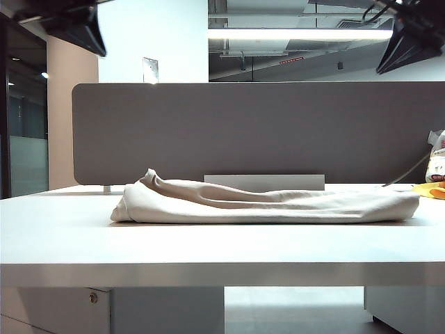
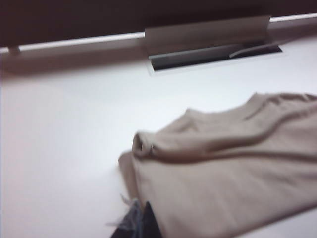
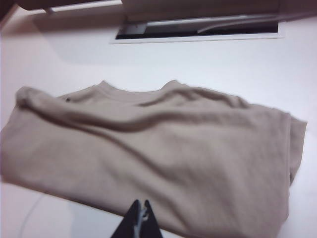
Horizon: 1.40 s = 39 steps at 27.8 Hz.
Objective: Fold the bottom side of the T-shirt horizontally towards the center, about one-third of the way, then fold the sleeve back towards the center, creating a straight line along the edge of the T-shirt, and finally fold the bottom of the T-shirt up towards the top, creating a neat rectangle.
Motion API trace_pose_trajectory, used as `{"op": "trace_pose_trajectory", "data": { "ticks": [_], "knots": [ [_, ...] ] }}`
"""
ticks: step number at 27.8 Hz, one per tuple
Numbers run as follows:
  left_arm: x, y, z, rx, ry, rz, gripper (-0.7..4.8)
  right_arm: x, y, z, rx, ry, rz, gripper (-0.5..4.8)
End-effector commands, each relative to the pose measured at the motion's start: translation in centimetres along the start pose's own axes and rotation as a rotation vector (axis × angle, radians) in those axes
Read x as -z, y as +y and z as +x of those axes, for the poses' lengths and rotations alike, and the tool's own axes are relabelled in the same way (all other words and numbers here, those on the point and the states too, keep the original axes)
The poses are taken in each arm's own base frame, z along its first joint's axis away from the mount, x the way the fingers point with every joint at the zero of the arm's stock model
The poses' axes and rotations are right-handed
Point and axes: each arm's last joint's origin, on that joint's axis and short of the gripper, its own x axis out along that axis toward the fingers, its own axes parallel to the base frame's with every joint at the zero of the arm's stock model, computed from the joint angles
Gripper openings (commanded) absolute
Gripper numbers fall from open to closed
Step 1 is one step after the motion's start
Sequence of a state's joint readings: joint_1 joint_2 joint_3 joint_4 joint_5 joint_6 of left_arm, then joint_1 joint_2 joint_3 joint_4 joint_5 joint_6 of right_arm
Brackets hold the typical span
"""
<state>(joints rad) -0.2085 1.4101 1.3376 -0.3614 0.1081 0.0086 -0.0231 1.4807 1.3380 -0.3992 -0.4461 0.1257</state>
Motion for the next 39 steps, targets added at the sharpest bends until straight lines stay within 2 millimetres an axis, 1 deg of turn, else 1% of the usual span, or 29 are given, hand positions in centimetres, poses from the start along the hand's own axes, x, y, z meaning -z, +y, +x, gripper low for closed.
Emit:
{"op": "trace_pose_trajectory", "data": {
  "ticks": [1, 4, 7, 10, 12, 17, 23, 29, 32, 34, 35, 39],
  "knots": [
    [1.3, -0.2, -1.8, 0.002, -0.044, -0.006, -0.06, 1.4, 0.8, -1.9, -0.005, -0.091, -0.034, -0.02],
    [3.4, -0.4, -3.4, 0.0, -0.046, -0.016, -0.06, 3.5, 1.2, -3.4, 0.01, -0.117, -0.044, -0.02],
    [5.2, -0.5, -4.6, -0.02, -0.038, -0.021, -0.06, 5.8, 1.4, -4.5, 0.018, -0.139, -0.052, -0.02],
    [7.2, -0.6, -5.8, -0.03, -0.047, -0.038, -0.06, 7.8, 1.5, -5.2, 0.019, -0.153, -0.028, -0.02],
    [8.0, -0.7, -6.5, -0.034, -0.051, -0.047, -0.06, 9.2, 1.5, -5.5, 0.022, -0.143, -0.013, -0.02],
    [10.2, -1.0, -8.3, -0.034, -0.07, -0.093, -0.06, 11.6, 2.0, -5.8, 0.014, -0.119, -0.011, -0.02],
    [13.0, -2.4, -10.0, -0.038, -0.088, -0.075, -0.06, 13.5, 3.0, -6.4, 0.014, -0.118, -0.021, -0.02],
    [16.5, -3.9, -10.8, 0.007, -0.08, -0.032, -0.06, 15.7, 3.3, -7.6, 0.015, -0.144, -0.022, -0.02],
    [18.3, -4.4, -11.0, 0.013, -0.074, -0.011, -0.06, 17.5, 3.2, -8.2, 0.014, -0.154, -0.025, -0.02],
    [19.6, -4.6, -11.0, 0.018, -0.075, -0.005, -0.06, 19.1, 3.0, -8.5, 0.015, -0.151, -0.014, -0.02],
    [20.1, -4.6, -11.0, 0.023, -0.073, -0.004, -0.06, 20.1, 2.8, -8.6, 0.019, -0.15, -0.009, -0.02],
    [22.3, -4.5, -10.7, 0.016, -0.05, -0.001, -0.06, 22.7, 2.3, -8.7, 0.031, -0.165, 0.036, -0.02]
  ]
}}
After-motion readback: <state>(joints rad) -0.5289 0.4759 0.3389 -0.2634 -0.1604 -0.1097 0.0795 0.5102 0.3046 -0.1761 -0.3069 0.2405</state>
